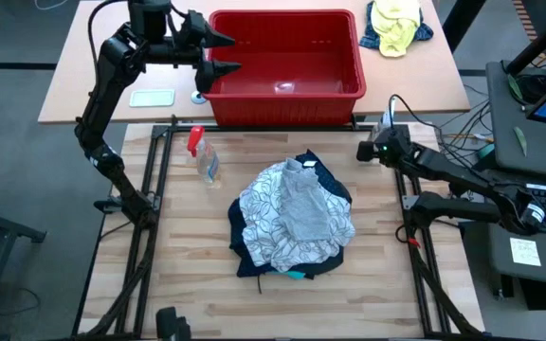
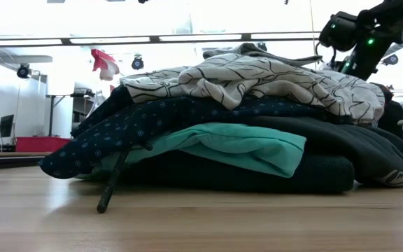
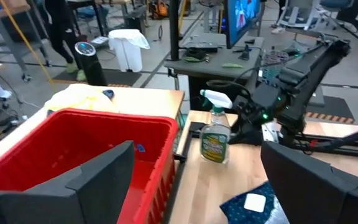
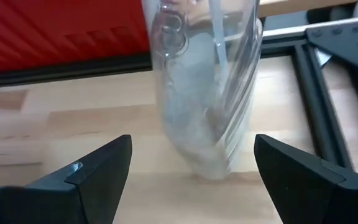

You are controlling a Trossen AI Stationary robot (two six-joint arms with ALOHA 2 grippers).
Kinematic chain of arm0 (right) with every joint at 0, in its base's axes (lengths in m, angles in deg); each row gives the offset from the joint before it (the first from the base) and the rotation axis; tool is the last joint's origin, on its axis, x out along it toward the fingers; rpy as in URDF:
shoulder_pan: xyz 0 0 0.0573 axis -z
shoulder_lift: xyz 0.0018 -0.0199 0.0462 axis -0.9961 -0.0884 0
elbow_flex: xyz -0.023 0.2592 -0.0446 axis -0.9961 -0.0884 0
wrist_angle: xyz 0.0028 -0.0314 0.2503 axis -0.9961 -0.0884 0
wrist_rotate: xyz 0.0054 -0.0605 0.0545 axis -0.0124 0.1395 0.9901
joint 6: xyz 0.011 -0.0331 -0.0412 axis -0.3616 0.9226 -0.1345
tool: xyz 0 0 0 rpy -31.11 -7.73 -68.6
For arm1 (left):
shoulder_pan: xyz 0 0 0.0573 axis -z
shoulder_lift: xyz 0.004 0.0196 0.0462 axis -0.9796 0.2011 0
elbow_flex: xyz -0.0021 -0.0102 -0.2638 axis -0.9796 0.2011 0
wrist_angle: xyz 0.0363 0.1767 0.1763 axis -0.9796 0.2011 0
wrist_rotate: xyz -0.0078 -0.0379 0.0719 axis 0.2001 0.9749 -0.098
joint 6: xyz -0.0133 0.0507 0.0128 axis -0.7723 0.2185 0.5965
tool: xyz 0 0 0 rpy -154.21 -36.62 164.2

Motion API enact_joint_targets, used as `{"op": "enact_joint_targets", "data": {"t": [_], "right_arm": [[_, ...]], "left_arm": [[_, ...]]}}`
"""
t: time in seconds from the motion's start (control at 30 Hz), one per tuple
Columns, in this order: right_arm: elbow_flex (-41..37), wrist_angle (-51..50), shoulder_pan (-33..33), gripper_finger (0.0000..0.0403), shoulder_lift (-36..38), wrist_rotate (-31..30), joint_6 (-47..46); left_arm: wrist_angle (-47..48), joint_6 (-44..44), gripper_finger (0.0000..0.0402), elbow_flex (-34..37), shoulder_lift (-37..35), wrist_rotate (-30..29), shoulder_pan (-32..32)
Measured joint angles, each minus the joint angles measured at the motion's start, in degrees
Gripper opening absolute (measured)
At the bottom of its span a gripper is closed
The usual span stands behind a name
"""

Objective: Fold Laundry from Bin
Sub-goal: Put the folded clothes into the red bin

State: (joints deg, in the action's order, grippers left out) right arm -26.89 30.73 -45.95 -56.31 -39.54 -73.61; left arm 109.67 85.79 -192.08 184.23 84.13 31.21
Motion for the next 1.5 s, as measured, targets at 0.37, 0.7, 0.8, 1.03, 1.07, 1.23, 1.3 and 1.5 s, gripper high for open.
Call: {"op": "enact_joint_targets", "data": {"t": [0.37, 0.7, 0.8, 1.03, 1.07, 1.23, 1.3, 1.5], "right_arm": [[0.1, -4.7, -1.5, 0.0327, 3.3, 8.8, -8.3], [0.1, -13.3, -9.0, 0.0327, 8.4, 21.2, -24.9], [0.1, -13.1, -12.2, 0.0327, 10.0, 24.1, -27.6], [0.1, -12.4, -18.5, 0.0327, 10.6, 32.9, -28.8], [0.1, -11.5, -19.1, 0.0327, 10.6, 33.8, -27.9], [0.1, -6.2, -20.8, 0.0327, 10.6, 36.1, -21.2], [0.1, -5.0, -21.1, 0.0327, 10.4, 37.7, -18.3], [0.1, 0.0, -24.3, 0.0327, 11.7, 38.0, -16.1]], "left_arm": [[3.6, 2.5, 0.0308, 0.0, -0.1, -1.8, 3.6], [11.0, 8.9, 0.024, 0.0, -0.5, -5.0, 13.2], [12.9, 8.5, 0.0194, 0.0, -0.4, -5.0, 16.3], [15.9, 5.5, 0.0049, 0.7, -0.4, -12.9, 26.0], [16.3, 4.7, 0.0026, 0.9, -0.1, -14.1, 28.0], [15.3, -4.3, 0.0007, 1.1, 3.9, -21.2, 36.8], [15.4, -7.5, 0.0002, 1.2, 6.5, -23.0, 39.0], [13.6, -16.8, 0.0, 1.2, 14.9, -21.9, 43.4]]}}
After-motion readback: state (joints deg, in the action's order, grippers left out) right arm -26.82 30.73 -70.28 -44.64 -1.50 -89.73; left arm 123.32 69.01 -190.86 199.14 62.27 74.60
